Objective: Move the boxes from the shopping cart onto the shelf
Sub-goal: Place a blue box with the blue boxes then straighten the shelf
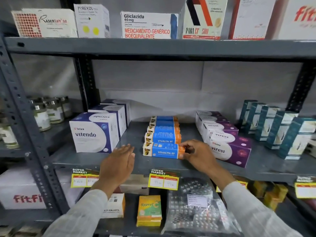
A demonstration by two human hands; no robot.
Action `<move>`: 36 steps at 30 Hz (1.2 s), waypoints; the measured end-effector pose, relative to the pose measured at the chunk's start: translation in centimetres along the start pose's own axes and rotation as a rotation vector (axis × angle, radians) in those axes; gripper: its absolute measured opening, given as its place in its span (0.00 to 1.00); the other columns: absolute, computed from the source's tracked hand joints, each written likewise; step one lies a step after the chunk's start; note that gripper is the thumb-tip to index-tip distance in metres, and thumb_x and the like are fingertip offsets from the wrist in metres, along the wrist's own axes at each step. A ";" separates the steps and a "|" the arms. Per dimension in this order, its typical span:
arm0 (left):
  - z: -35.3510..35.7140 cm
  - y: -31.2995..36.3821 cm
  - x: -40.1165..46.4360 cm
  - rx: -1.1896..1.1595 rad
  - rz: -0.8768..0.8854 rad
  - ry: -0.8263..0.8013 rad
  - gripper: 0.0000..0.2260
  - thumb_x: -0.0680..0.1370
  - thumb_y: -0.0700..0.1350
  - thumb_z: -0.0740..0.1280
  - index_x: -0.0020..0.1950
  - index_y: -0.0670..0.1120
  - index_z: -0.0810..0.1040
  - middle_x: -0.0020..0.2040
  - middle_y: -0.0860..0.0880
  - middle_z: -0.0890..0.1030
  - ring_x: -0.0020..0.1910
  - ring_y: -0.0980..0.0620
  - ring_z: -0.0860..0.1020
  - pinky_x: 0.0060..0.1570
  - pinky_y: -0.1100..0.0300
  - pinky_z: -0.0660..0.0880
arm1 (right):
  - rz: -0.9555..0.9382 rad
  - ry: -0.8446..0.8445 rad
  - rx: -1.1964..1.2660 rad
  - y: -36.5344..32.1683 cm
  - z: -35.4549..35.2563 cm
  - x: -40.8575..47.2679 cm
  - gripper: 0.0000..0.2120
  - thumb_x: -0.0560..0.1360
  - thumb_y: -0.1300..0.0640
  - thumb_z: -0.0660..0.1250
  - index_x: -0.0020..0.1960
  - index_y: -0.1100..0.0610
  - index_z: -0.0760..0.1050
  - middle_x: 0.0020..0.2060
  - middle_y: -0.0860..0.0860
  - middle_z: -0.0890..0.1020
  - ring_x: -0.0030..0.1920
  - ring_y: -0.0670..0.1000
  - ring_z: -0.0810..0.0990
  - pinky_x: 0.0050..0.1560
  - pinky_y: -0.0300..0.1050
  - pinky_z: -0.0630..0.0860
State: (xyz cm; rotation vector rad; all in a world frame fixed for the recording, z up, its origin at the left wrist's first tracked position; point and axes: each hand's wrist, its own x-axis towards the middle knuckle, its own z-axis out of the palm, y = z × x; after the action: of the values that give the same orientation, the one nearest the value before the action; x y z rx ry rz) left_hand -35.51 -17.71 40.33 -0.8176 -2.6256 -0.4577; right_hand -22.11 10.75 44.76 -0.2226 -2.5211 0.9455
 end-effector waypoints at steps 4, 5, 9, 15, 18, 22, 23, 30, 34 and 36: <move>-0.1 0.0 0.1 0.001 -0.019 -0.017 0.30 0.82 0.63 0.43 0.76 0.53 0.71 0.77 0.53 0.71 0.77 0.51 0.68 0.74 0.52 0.65 | 0.026 -0.015 0.045 0.2 0.3 0.6 0.17 0.71 0.57 0.79 0.58 0.47 0.82 0.55 0.44 0.84 0.53 0.43 0.83 0.57 0.43 0.81; -0.1 0.0 0.1 0.003 -0.022 -0.023 0.30 0.82 0.63 0.43 0.76 0.53 0.70 0.78 0.53 0.70 0.78 0.50 0.67 0.74 0.51 0.66 | 0.027 -0.020 0.047 0.3 0.3 0.6 0.17 0.71 0.57 0.79 0.58 0.47 0.82 0.55 0.44 0.85 0.53 0.44 0.83 0.58 0.45 0.81; -0.1 0.1 0.0 0.011 -0.038 -0.040 0.30 0.82 0.64 0.44 0.76 0.54 0.70 0.78 0.53 0.69 0.78 0.48 0.67 0.73 0.49 0.67 | 0.001 -0.015 0.061 0.4 0.5 0.4 0.17 0.72 0.59 0.78 0.60 0.52 0.82 0.55 0.44 0.85 0.52 0.42 0.84 0.58 0.44 0.82; -0.2 0.1 0.0 0.018 -0.045 -0.044 0.35 0.79 0.67 0.39 0.76 0.54 0.69 0.78 0.54 0.69 0.78 0.48 0.67 0.72 0.47 0.69 | 0.013 -0.001 0.055 0.3 0.8 0.0 0.18 0.74 0.58 0.76 0.63 0.50 0.81 0.58 0.45 0.84 0.53 0.39 0.82 0.57 0.38 0.80; -0.2 0.0 0.0 0.008 -0.049 -0.046 0.39 0.77 0.69 0.35 0.76 0.54 0.70 0.78 0.54 0.69 0.78 0.48 0.67 0.72 0.47 0.71 | -0.027 -0.008 0.063 -0.2 0.4 -1.1 0.23 0.75 0.57 0.76 0.68 0.49 0.78 0.63 0.44 0.80 0.60 0.43 0.80 0.64 0.42 0.79; -0.4 0.0 -0.1 0.002 -0.051 -0.054 0.35 0.79 0.67 0.39 0.77 0.54 0.69 0.78 0.53 0.69 0.78 0.47 0.66 0.72 0.47 0.70 | -0.186 0.247 -0.142 -0.5 -1.1 -4.4 0.24 0.77 0.56 0.73 0.71 0.52 0.75 0.66 0.43 0.76 0.67 0.41 0.72 0.68 0.28 0.64; -0.4 0.1 -0.1 0.005 -0.051 -0.063 0.33 0.80 0.66 0.41 0.77 0.54 0.69 0.79 0.53 0.68 0.78 0.47 0.66 0.72 0.47 0.70 | -0.236 0.380 -0.222 -0.5 -1.9 -5.4 0.22 0.77 0.57 0.73 0.70 0.54 0.76 0.67 0.47 0.77 0.68 0.45 0.73 0.69 0.34 0.66; -0.9 1.0 -0.5 -0.017 -0.065 -0.042 0.23 0.83 0.58 0.54 0.76 0.52 0.71 0.78 0.51 0.70 0.77 0.43 0.68 0.71 0.45 0.70 | 0.122 0.613 -0.420 5.2 -7.9 -7.5 0.25 0.75 0.49 0.74 0.71 0.52 0.76 0.74 0.61 0.68 0.74 0.63 0.67 0.72 0.61 0.67; -1.1 1.2 -0.6 -0.030 -0.065 -0.043 0.25 0.82 0.59 0.52 0.75 0.51 0.72 0.77 0.50 0.71 0.77 0.43 0.69 0.70 0.44 0.71 | 0.122 0.508 -0.253 8.6 -9.5 -6.9 0.22 0.76 0.55 0.74 0.69 0.49 0.78 0.73 0.57 0.72 0.72 0.60 0.72 0.70 0.61 0.71; -1.2 1.3 -0.6 -0.024 -0.062 -0.050 0.25 0.82 0.59 0.51 0.76 0.51 0.72 0.78 0.51 0.70 0.77 0.43 0.68 0.71 0.44 0.69 | 0.094 0.493 -0.195 9.4 -10.3 -6.3 0.22 0.74 0.60 0.76 0.67 0.51 0.80 0.71 0.56 0.75 0.71 0.59 0.74 0.72 0.55 0.69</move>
State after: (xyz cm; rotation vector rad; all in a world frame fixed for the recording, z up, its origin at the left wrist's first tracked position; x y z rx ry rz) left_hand -34.02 -17.45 41.39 -0.7661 -2.7032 -0.4929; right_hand -11.82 22.06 43.34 -0.5648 -2.1517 0.5842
